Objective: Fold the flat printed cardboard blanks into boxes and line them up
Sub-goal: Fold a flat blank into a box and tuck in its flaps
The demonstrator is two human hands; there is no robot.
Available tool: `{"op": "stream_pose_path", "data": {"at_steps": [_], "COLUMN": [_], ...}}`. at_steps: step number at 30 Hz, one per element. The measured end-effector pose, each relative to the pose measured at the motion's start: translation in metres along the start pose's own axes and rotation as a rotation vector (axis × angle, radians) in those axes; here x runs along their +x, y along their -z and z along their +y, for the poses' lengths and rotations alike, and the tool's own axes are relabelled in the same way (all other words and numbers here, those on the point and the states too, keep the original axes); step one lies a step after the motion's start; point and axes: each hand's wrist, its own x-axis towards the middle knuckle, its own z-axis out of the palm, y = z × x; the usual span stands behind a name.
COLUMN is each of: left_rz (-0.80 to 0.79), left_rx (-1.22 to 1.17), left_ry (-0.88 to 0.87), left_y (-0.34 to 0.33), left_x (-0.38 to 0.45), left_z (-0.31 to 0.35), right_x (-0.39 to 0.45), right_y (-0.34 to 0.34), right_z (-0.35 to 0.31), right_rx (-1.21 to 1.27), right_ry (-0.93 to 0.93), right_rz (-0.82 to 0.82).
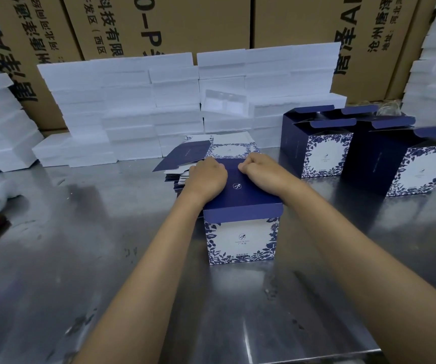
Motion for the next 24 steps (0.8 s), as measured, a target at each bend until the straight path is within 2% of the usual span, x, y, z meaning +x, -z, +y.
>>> {"op": "stream_pose_path", "data": {"at_steps": [6, 12, 18, 24], "left_rz": [0.059, 0.057, 0.132, 0.168], "left_rx": [0.069, 0.083, 0.143, 0.062], "left_ry": [0.013, 0.023, 0.082, 0.035], "left_y": [-0.0025, -0.0025, -0.0024, -0.0038], "left_x": [0.0023, 0.0056, 0.0038, 0.0023], "left_z": [-0.0032, -0.0052, -0.0050, -0.0078], "right_x": [0.0014, 0.0023, -0.0020, -0.0040], "right_y": [0.0007, -0.0015, 0.0023, 0.0013], "right_z": [0.0014, 0.0011, 0.0043, 0.0067], "right_rx": [0.014, -0.134, -0.282, -0.239], "right_ry": [-0.026, -0.022, -0.082, -0.095], "right_rz": [0.016, 0.051, 0.153, 0.206]}}
